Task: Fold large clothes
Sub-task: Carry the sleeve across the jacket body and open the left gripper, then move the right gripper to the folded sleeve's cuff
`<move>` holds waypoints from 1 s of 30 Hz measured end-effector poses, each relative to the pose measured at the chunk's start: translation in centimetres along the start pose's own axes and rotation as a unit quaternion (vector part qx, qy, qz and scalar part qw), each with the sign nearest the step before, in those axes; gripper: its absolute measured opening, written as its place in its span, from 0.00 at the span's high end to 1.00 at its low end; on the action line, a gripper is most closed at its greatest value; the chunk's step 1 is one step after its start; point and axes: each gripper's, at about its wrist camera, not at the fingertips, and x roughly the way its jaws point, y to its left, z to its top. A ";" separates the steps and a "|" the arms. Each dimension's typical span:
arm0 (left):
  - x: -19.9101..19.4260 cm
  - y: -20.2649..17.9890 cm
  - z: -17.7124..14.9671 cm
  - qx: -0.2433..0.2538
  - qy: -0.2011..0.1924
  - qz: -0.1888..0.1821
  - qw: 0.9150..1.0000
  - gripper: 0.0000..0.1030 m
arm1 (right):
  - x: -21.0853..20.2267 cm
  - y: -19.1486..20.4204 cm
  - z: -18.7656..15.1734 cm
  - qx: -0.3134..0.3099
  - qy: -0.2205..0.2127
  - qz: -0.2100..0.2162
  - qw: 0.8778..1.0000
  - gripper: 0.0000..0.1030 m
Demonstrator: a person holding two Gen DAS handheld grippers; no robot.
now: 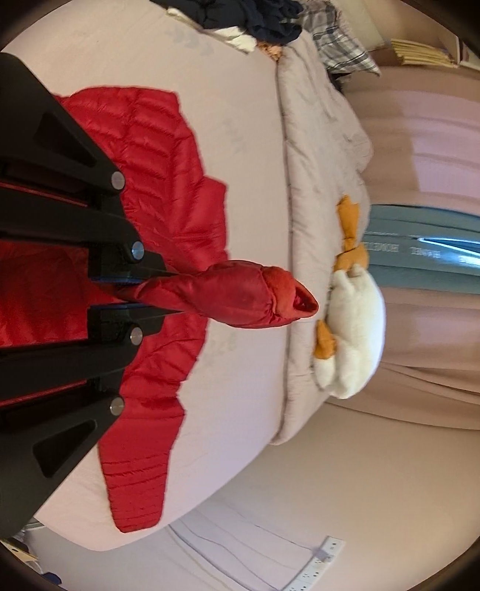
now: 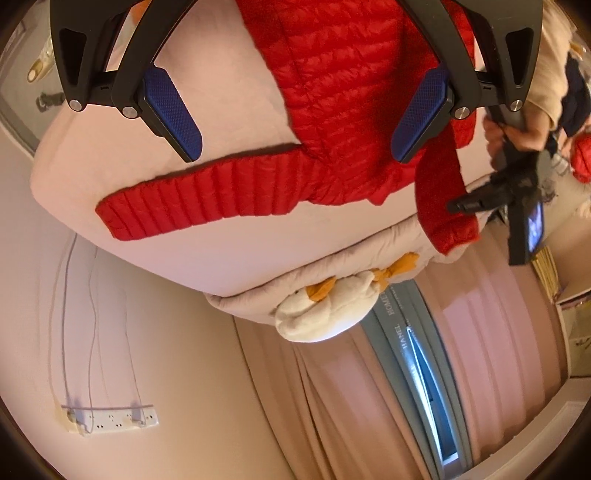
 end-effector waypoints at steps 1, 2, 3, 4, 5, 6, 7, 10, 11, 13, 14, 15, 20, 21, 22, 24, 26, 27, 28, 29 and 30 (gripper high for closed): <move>0.5 -0.4 -0.5 0.002 0.007 0.001 1.000 0.94 | 0.1 0.0 -0.1 0.000 0.003 -0.001 1.000 0.01; 1.0 -0.6 -1.0 0.003 0.014 0.002 1.000 0.94 | 0.1 0.0 -0.1 0.000 0.004 -0.001 1.000 0.01; 1.4 -0.6 -1.5 0.002 0.021 0.002 1.000 0.94 | 0.1 0.0 -0.2 0.001 0.005 -0.001 1.000 0.01; 1.8 -0.6 -1.9 0.002 0.028 0.000 1.000 0.93 | 0.2 0.0 -0.2 0.002 0.006 -0.001 1.000 0.01; 2.0 -0.6 -2.2 0.002 0.032 -0.001 0.999 0.93 | 0.2 -0.1 -0.3 0.004 0.006 0.000 1.000 0.01; 2.4 -0.6 -2.7 0.001 0.039 -0.001 0.999 0.93 | 0.2 -0.1 -0.3 0.006 0.006 0.001 1.000 0.01; 2.8 -0.6 -3.0 0.000 0.044 -0.001 0.999 0.93 | 0.2 -0.1 -0.3 0.008 0.007 0.001 1.000 0.01; 3.9 -0.7 -3.9 0.000 0.069 -0.014 0.998 0.93 | 0.5 -0.3 -0.5 0.013 0.015 0.006 1.000 0.01; 4.2 -0.7 -4.2 0.000 0.075 -0.016 0.997 0.93 | 0.7 -0.4 -0.5 0.014 0.019 0.008 1.000 0.01; 4.6 -1.0 -4.6 0.003 0.082 -0.018 0.997 0.93 | 0.7 -0.5 -0.5 0.016 0.022 0.006 1.000 0.01; 4.8 -1.1 -4.8 0.003 0.083 -0.019 0.996 0.92 | 0.7 -0.6 -0.5 0.015 0.021 0.003 1.000 0.01; 4.9 -1.1 -5.0 0.003 0.087 -0.021 0.996 0.90 | 0.7 -0.6 -0.6 0.015 0.020 0.000 1.000 0.01; 4.4 -1.0 -4.9 -0.002 0.107 -0.039 0.994 0.78 | 0.4 -0.7 -0.7 0.015 0.022 -0.002 1.000 0.01; 4.0 -0.7 -4.7 -0.005 0.105 -0.040 0.994 0.64 | 0.3 -0.8 -0.7 0.015 0.022 -0.004 1.000 0.01; 3.3 -0.3 -4.3 -0.012 0.099 -0.045 0.994 0.49 | 0.2 -0.8 -0.6 0.015 0.021 -0.007 1.000 0.01; 1.6 0.5 -3.5 -0.021 0.081 -0.058 0.995 0.27 | 0.1 -1.1 -0.5 0.016 0.018 -0.010 1.000 0.01; -0.2 1.6 -2.9 -0.027 0.055 -0.054 0.997 0.21 | 0.0 -1.2 -0.3 0.018 0.016 -0.008 1.000 0.01; -1.2 2.3 -2.5 -0.029 0.044 -0.049 0.997 0.21 | -0.1 -1.3 -0.2 0.019 0.015 -0.007 1.000 0.01; -2.1 3.1 -2.2 -0.032 0.034 -0.043 0.998 0.19 | -0.1 -1.3 -0.2 0.019 0.014 -0.008 1.000 0.01; -2.9 4.0 -1.9 -0.038 0.026 -0.036 0.998 0.18 | 0.0 -1.2 -0.2 0.017 0.013 -0.010 1.000 0.01; -3.8 5.1 -1.6 -0.046 0.017 -0.029 0.998 0.17 | 0.1 -1.2 -0.1 0.016 0.013 -0.011 1.000 0.01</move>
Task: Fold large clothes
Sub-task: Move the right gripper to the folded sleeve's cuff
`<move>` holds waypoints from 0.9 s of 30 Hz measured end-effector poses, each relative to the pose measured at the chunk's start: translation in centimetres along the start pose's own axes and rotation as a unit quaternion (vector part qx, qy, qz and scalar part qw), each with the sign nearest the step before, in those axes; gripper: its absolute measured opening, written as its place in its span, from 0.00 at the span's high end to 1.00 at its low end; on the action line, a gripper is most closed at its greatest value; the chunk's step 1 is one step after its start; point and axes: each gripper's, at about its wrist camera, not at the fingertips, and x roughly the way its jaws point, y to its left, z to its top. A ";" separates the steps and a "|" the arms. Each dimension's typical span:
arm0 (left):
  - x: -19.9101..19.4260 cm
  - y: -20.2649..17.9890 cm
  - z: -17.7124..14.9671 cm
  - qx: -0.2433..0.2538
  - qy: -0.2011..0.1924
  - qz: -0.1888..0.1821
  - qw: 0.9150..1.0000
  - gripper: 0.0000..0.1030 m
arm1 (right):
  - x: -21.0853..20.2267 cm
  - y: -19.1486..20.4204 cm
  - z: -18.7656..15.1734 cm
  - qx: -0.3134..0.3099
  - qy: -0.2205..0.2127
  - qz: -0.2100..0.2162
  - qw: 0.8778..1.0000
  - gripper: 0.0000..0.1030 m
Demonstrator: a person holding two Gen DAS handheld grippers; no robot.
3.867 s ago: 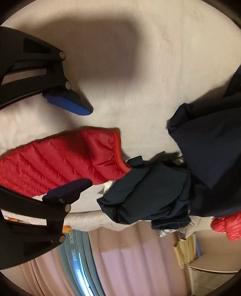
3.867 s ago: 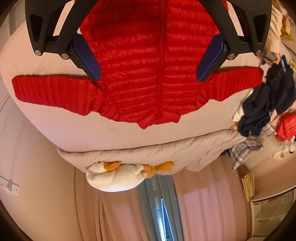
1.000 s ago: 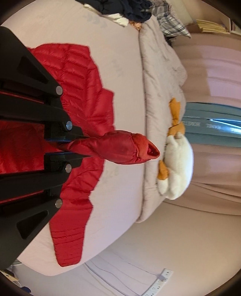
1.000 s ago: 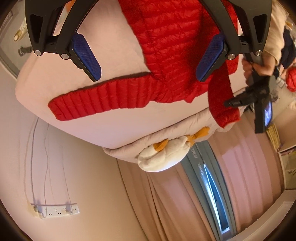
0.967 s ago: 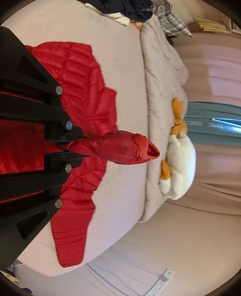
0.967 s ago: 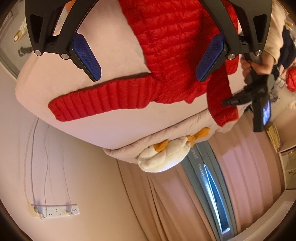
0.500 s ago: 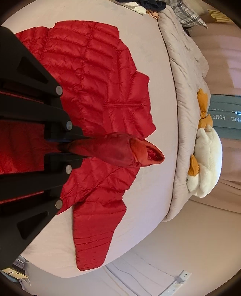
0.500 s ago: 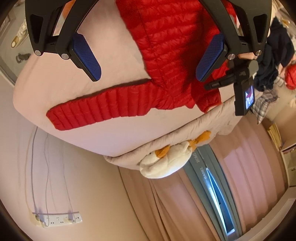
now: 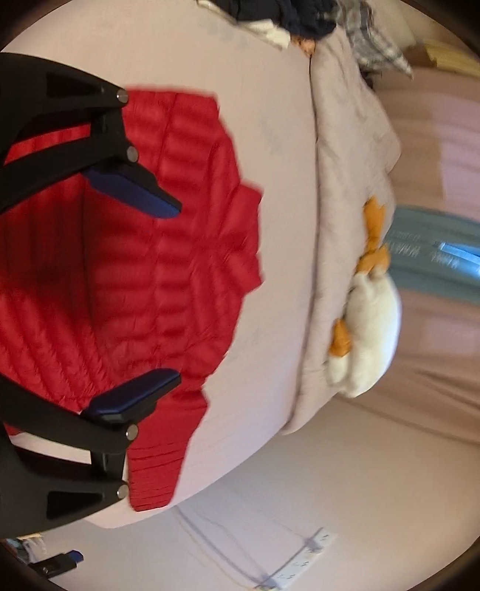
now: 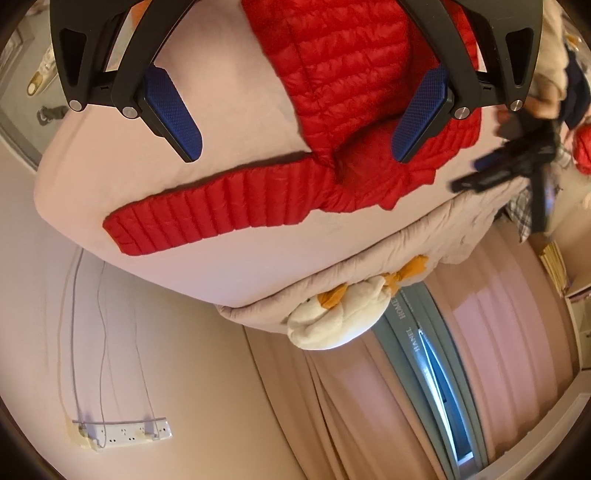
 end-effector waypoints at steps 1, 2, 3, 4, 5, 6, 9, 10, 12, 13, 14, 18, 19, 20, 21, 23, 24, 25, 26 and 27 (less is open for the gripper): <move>-0.9 1.1 0.3 -0.011 -0.009 0.008 1.000 0.16 | 0.1 0.1 0.0 -0.001 0.001 0.000 1.000 0.01; -1.8 2.1 0.6 -0.020 -0.017 0.017 1.000 0.15 | 0.2 0.2 0.1 -0.003 0.002 0.002 1.000 0.01; -2.6 3.3 0.8 -0.031 -0.025 0.027 0.999 0.15 | 0.3 0.4 0.2 -0.006 0.004 0.003 1.000 0.01; -3.5 4.5 0.9 -0.041 -0.034 0.037 0.998 0.14 | 0.3 0.6 0.2 -0.009 0.004 0.003 1.000 0.01; -4.1 5.4 1.0 -0.048 -0.040 0.044 0.997 0.14 | 0.4 0.8 0.3 -0.012 0.004 0.004 1.000 0.01; -4.8 6.5 0.9 -0.056 -0.047 0.057 0.996 0.13 | 0.4 1.0 0.4 -0.016 0.003 0.005 1.000 0.00; -6.6 10.2 -0.2 -0.082 -0.056 0.108 0.989 0.12 | 0.6 2.0 0.7 -0.029 0.002 0.013 0.999 0.01; -6.9 11.2 -0.8 -0.090 -0.054 0.120 0.987 0.12 | 0.8 2.4 0.8 -0.034 0.003 0.015 0.999 0.01; -7.1 13.1 -2.2 -0.109 -0.042 0.138 0.983 0.12 | 1.1 3.2 1.0 -0.043 0.004 0.019 0.999 0.00; -7.0 13.9 -2.8 -0.118 -0.035 0.144 0.982 0.12 | 1.4 3.7 1.0 -0.049 0.006 0.024 0.999 0.01; -6.9 14.8 -3.7 -0.130 -0.027 0.149 0.980 0.12 | 1.6 3.9 1.0 -0.052 0.008 0.027 0.998 0.01; -6.1 17.2 -6.0 -0.165 0.001 0.168 0.972 0.12 | 3.4 5.8 1.1 -0.069 0.029 0.048 0.996 0.01; -6.0 17.8 -6.6 -0.175 0.009 0.173 0.969 0.12 | 4.0 6.3 1.1 -0.074 0.037 0.053 0.995 0.01; -5.9 18.3 -7.2 -0.181 0.016 0.177 0.967 0.12 | 4.5 6.7 1.1 -0.077 0.045 0.057 0.994 0.01; -5.9 18.6 -7.4 -0.184 0.020 0.180 0.966 0.12 | 5.1 7.1 1.0 -0.082 0.053 0.060 0.993 0.01; -5.9 19.3 -8.2 -0.185 0.027 0.190 0.964 0.12 | 6.6 8.3 1.0 -0.097 0.070 0.069 0.990 0.01; -5.9 19.6 -8.5 -0.185 0.029 0.195 0.963 0.12 | 7.3 8.8 0.9 -0.105 0.078 0.069 0.989 0.01; -6.0 19.9 -8.8 -0.183 0.029 0.200 0.962 0.12 | 8.1 9.2 0.9 -0.113 0.086 0.067 0.988 0.01; -6.2 20.0 -9.0 -0.183 0.029 0.202 0.962 0.12 | 8.5 9.5 0.8 -0.118 0.091 0.066 0.987 0.01; -6.3 20.4 -9.2 -0.183 0.029 0.202 0.962 0.12 | 9.2 9.8 0.9 -0.125 0.098 0.062 0.985 0.01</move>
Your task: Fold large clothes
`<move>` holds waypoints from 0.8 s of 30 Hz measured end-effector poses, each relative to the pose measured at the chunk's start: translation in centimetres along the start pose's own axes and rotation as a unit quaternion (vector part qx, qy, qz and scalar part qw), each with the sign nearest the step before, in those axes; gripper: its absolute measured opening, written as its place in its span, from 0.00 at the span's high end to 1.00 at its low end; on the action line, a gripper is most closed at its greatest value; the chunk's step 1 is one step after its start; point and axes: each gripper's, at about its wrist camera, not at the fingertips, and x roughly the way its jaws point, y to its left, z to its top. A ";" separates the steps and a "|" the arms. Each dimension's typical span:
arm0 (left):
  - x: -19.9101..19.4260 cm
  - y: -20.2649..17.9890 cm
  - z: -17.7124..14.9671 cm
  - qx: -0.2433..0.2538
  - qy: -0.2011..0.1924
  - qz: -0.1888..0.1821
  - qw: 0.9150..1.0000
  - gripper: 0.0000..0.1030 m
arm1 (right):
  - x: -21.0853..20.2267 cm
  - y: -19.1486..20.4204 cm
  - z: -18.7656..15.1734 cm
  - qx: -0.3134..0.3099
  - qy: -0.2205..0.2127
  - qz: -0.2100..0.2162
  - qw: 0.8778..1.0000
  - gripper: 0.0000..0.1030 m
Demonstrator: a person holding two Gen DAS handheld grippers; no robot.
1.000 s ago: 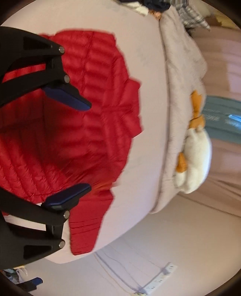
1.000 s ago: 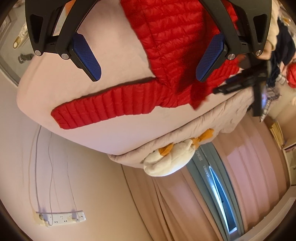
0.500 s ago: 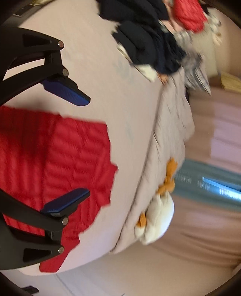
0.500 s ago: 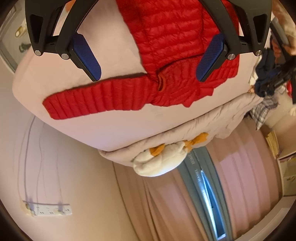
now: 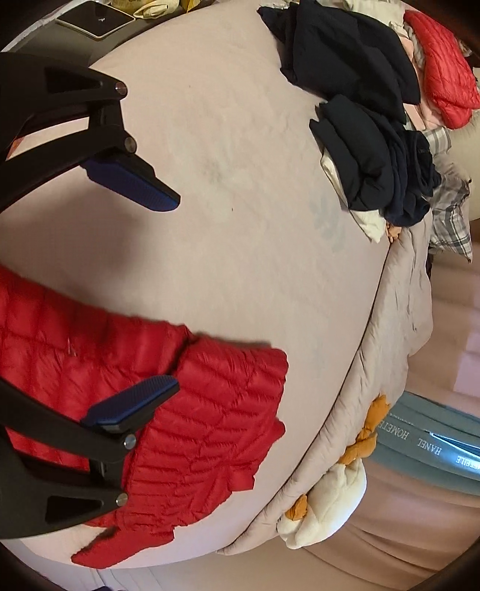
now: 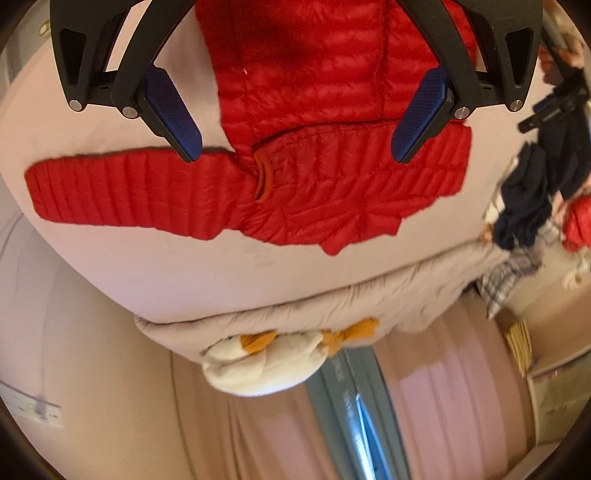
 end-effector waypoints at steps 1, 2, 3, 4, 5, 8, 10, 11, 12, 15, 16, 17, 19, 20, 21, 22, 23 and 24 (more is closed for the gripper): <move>0.1 0.4 -0.1 -0.002 0.001 0.000 1.000 0.12 | 1.1 0.2 0.3 -0.006 0.010 -0.003 1.000 0.01; 0.2 0.8 -0.1 -0.004 0.002 0.001 1.000 0.12 | 1.8 0.3 0.6 -0.008 0.018 -0.006 1.000 0.04; 0.2 1.0 -0.2 -0.007 0.002 0.002 1.000 0.12 | 2.7 0.3 0.8 -0.009 0.028 -0.010 1.000 0.06; 0.3 1.5 -0.2 -0.011 0.003 0.004 1.000 0.12 | 3.7 0.3 1.0 -0.010 0.039 -0.015 0.999 0.07; 0.3 1.8 -0.3 -0.013 0.003 0.003 1.000 0.12 | 4.4 0.2 1.1 -0.010 0.047 -0.019 0.999 0.07; 0.6 2.6 -0.2 -0.022 0.006 0.002 1.000 0.13 | 7.0 -0.1 1.1 -0.015 0.070 -0.033 0.997 0.14; 0.8 2.9 -0.2 -0.026 0.007 0.002 1.000 0.13 | 9.0 -0.5 0.9 -0.012 0.095 -0.047 0.994 0.17; 0.9 3.0 -0.1 -0.028 0.008 0.001 1.000 0.13 | 9.7 -0.6 0.9 -0.010 0.104 -0.050 0.993 0.18; 1.0 3.2 -0.1 -0.030 0.010 0.000 1.000 0.13 | 10.6 -0.9 0.7 -0.006 0.116 -0.052 0.992 0.20; 1.5 3.5 0.2 -0.035 0.009 -0.004 0.999 0.14 | 12.5 -1.2 0.5 0.000 0.136 -0.055 0.989 0.27; 1.6 3.5 0.2 -0.036 0.010 -0.004 0.999 0.14 | 13.1 -1.3 0.3 -0.001 0.142 -0.057 0.988 0.29; 1.8 3.5 0.3 -0.036 0.010 -0.005 0.999 0.15 | 13.5 -1.3 0.3 -0.002 0.144 -0.057 0.988 0.34; 2.1 3.4 0.5 -0.038 0.011 -0.009 0.999 0.17 | 14.4 -1.2 0.1 -0.002 0.158 -0.047 0.986 0.47; 2.3 3.3 0.6 -0.039 0.012 -0.011 0.999 0.17 | 14.8 -1.1 0.1 -0.002 0.164 -0.040 0.986 0.61; 2.5 3.1 0.8 -0.039 0.012 -0.014 0.999 0.18 | 15.1 -1.0 0.2 -0.004 0.169 -0.032 0.985 0.74; 2.7 2.9 1.0 -0.038 0.013 -0.017 0.999 0.20 | 15.3 -0.7 0.3 -0.012 0.173 -0.030 0.984 0.78; 2.8 2.6 1.2 -0.035 0.013 -0.020 0.999 0.21 | 15.3 -0.3 0.5 -0.020 0.172 -0.030 0.984 0.83; 3.0 2.2 1.5 -0.031 0.013 -0.023 0.999 0.22 | 15.0 0.1 1.0 -0.029 0.166 -0.026 0.985 0.86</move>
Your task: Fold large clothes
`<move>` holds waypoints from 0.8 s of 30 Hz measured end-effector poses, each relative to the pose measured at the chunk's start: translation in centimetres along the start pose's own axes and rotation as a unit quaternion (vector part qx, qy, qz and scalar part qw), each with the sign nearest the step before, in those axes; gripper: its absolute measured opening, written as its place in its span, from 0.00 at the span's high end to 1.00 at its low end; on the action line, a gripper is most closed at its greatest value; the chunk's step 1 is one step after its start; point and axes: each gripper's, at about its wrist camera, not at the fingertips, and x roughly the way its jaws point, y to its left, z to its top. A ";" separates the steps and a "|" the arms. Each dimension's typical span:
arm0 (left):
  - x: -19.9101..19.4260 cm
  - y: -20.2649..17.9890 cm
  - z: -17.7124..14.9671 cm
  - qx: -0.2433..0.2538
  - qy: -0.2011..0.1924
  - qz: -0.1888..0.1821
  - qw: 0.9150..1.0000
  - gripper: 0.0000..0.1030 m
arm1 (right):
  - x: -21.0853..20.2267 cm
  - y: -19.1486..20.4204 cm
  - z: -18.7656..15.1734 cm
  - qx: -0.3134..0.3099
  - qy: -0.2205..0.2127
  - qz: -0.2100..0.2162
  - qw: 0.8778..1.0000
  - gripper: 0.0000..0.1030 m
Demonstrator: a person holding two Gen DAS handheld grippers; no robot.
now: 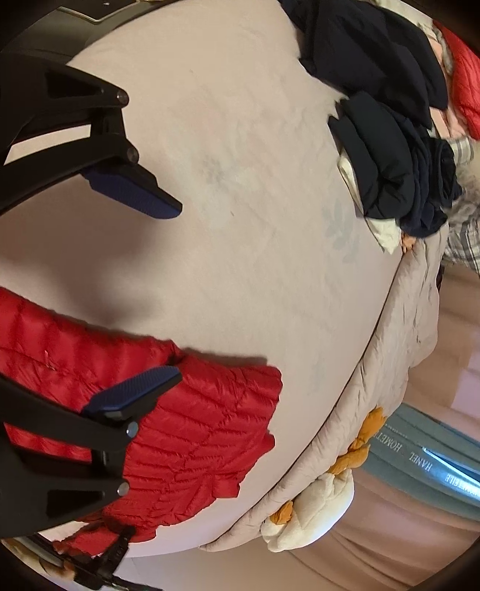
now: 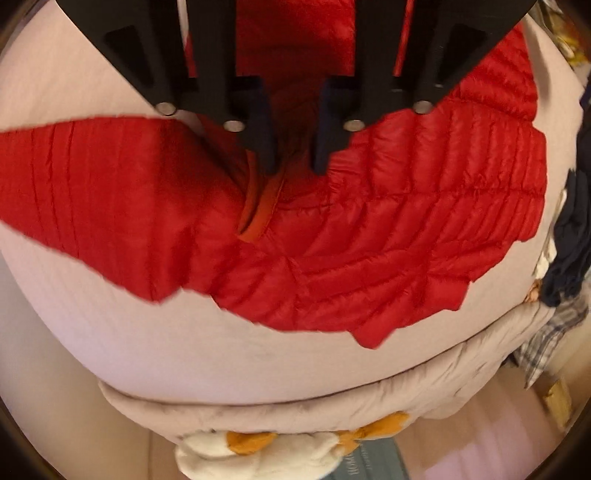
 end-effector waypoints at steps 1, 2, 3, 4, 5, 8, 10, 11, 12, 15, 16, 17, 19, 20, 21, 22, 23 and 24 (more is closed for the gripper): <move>0.1 -0.5 0.4 0.004 -0.002 -0.004 1.000 0.24 | -0.5 0.2 0.4 -0.005 -0.007 0.003 1.000 0.87; 0.2 -0.8 0.8 0.006 -0.005 -0.007 1.000 0.24 | -1.4 0.5 1.1 -0.010 -0.019 0.008 1.000 0.88; 0.3 -1.5 1.3 0.010 -0.010 -0.013 1.000 0.25 | -2.1 0.6 1.8 -0.013 -0.027 0.011 0.999 0.88; 0.4 -1.9 1.7 0.012 -0.013 -0.017 1.000 0.27 | -3.4 0.9 2.7 -0.017 -0.042 0.017 0.999 0.89; 0.5 -2.6 2.3 0.015 -0.017 -0.025 0.999 0.28 | -4.2 1.1 3.4 -0.021 -0.052 0.019 0.998 0.89; 1.3 -4.6 3.7 0.024 -0.020 -0.046 0.998 0.35 | -6.9 1.5 5.8 -0.033 -0.091 0.015 0.995 0.89; 2.2 -6.0 4.2 0.033 -0.010 -0.064 0.997 0.46 | -7.6 1.5 7.0 -0.035 -0.109 0.007 0.993 0.89; 2.9 -6.9 4.3 0.040 -0.002 -0.076 0.996 0.49 | -7.5 1.4 7.5 -0.034 -0.114 0.003 0.993 0.89; 3.4 -7.5 4.3 0.046 0.004 -0.084 0.995 0.56 | -7.1 1.3 7.9 -0.034 -0.115 0.000 0.993 0.89; 6.0 -9.7 4.0 0.066 0.035 -0.114 0.991 0.72 | -4.8 0.5 7.7 -0.026 -0.099 -0.009 0.995 0.89; 7.2 -10.3 3.8 0.067 0.049 -0.117 0.990 0.77 | -3.8 0.2 7.3 -0.023 -0.090 -0.014 0.996 0.89; 8.1 -10.7 3.5 0.068 0.058 -0.118 0.989 0.78 | -3.0 0.1 7.1 -0.022 -0.083 -0.019 0.996 0.89; 9.7 -11.3 3.0 0.074 0.072 -0.109 0.989 0.79 | -1.1 -0.5 6.3 -0.018 -0.060 -0.026 0.998 0.89; 10.4 -11.5 2.7 0.079 0.076 -0.101 0.989 0.79 | -0.4 -0.8 5.9 -0.016 -0.051 -0.028 0.998 0.89; 11.1 -11.7 2.4 0.085 0.079 -0.090 0.989 0.79 | 0.4 -1.2 5.5 -0.013 -0.041 -0.033 0.999 0.89; 11.6 -11.8 2.2 0.088 0.083 -0.085 0.989 0.80 | 1.4 -1.6 4.9 -0.010 -0.030 -0.041 0.999 0.89; 12.2 -11.8 2.1 0.090 0.088 -0.079 0.989 0.81 | 1.9 -2.0 4.6 -0.008 -0.023 -0.044 0.999 0.89; 12.7 -11.7 1.9 0.089 0.093 -0.075 0.989 0.81 | 2.6 -2.4 4.1 -0.004 -0.015 -0.045 0.999 0.89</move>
